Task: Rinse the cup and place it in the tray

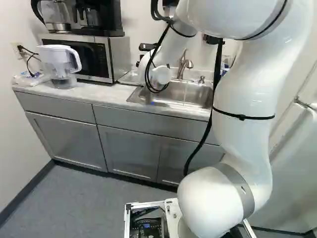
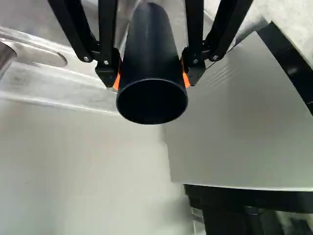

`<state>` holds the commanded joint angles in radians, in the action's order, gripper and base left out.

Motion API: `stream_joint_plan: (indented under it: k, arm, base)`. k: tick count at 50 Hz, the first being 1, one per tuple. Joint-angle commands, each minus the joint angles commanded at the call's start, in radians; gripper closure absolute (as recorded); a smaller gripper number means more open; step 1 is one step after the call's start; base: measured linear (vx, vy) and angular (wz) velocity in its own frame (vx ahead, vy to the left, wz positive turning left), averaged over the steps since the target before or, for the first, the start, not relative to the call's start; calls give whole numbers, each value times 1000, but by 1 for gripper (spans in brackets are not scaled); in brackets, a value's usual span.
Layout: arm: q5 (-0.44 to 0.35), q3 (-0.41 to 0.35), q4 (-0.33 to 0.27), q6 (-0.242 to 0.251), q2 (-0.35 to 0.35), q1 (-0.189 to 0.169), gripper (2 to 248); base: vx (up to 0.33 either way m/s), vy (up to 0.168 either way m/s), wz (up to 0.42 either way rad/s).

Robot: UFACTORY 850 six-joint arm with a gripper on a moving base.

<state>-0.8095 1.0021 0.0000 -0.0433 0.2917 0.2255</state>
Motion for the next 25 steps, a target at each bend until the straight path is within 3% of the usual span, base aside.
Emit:
stream_joint_plan:
  k: [25]
  arm:
    - [0, 133, 0, 0, 138, 20, 124]
  base:
    - [0, 0, 0]
